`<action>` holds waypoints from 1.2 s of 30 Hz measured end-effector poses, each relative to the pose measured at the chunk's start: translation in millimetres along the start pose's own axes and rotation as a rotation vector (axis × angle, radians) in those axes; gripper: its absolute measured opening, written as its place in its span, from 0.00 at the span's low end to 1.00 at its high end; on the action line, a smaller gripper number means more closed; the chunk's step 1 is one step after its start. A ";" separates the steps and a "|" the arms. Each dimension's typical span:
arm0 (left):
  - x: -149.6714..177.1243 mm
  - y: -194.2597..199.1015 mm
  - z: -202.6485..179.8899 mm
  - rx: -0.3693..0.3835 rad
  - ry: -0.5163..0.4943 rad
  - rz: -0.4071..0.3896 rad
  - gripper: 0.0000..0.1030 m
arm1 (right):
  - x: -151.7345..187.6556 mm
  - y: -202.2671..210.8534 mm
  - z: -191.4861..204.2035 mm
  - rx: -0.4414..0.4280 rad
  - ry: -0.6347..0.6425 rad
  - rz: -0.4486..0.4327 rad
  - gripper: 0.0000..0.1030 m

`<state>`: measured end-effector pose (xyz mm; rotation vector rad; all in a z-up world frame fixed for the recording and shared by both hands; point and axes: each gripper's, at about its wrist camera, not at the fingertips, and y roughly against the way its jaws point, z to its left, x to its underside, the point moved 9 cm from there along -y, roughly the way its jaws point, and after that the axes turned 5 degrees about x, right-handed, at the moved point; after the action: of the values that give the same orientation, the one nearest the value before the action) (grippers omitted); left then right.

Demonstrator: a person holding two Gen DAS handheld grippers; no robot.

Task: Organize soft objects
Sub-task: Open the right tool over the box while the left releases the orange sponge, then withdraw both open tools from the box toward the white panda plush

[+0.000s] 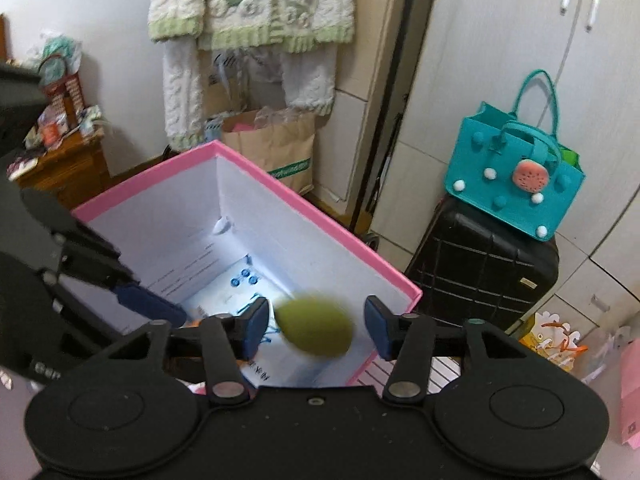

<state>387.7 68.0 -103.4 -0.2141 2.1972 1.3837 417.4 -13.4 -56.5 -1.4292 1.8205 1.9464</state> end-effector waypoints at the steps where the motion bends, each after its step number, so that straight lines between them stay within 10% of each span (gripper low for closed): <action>1: 0.5 0.0 -0.7 0.007 -0.004 0.003 0.47 | -0.1 0.4 -1.8 0.007 -0.011 -0.007 0.59; 22: 37.0 105.0 -33.2 -0.179 -0.238 -0.076 0.93 | 35.3 87.5 12.7 -0.175 -0.212 -0.054 0.59; 36: 75.7 168.0 -85.6 -0.177 -0.346 -0.088 0.93 | 53.4 170.2 43.5 -0.225 -0.172 -0.116 0.63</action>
<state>226.5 81.6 19.4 -0.1217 1.7668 1.4457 255.5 -49.7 22.1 -1.3421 1.4526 2.1939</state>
